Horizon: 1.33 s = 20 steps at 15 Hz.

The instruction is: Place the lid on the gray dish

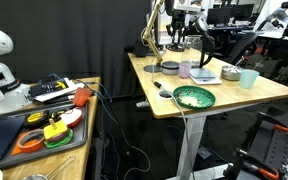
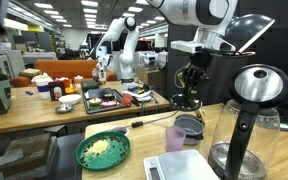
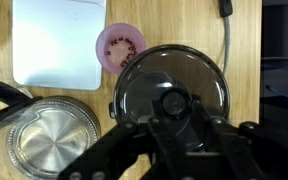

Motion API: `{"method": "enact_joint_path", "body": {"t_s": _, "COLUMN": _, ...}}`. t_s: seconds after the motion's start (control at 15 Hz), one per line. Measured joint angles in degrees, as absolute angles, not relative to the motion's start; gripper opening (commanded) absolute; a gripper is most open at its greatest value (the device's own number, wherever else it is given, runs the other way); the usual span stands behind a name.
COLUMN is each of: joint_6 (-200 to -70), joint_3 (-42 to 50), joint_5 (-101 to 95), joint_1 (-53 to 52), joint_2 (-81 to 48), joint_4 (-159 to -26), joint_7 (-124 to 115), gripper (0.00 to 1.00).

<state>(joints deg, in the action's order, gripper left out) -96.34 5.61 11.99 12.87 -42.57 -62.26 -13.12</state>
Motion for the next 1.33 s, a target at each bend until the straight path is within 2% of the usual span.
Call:
{"method": "enact_joint_path", "body": {"t_s": 0.53, "joint_6": -98.73, "joint_3": 5.76, "joint_5": 11.99, "joint_1": 13.65, "joint_2": -45.83, "joint_4": -57.18, "joint_7": -13.89, "gripper": 0.08}}
{"method": "enact_joint_path", "body": {"t_s": 1.33, "joint_6": -96.25, "joint_3": 5.34, "joint_5": 12.00, "joint_1": 15.63, "joint_2": -59.01, "joint_4": -42.02, "joint_7": -14.98, "gripper": 0.08}}
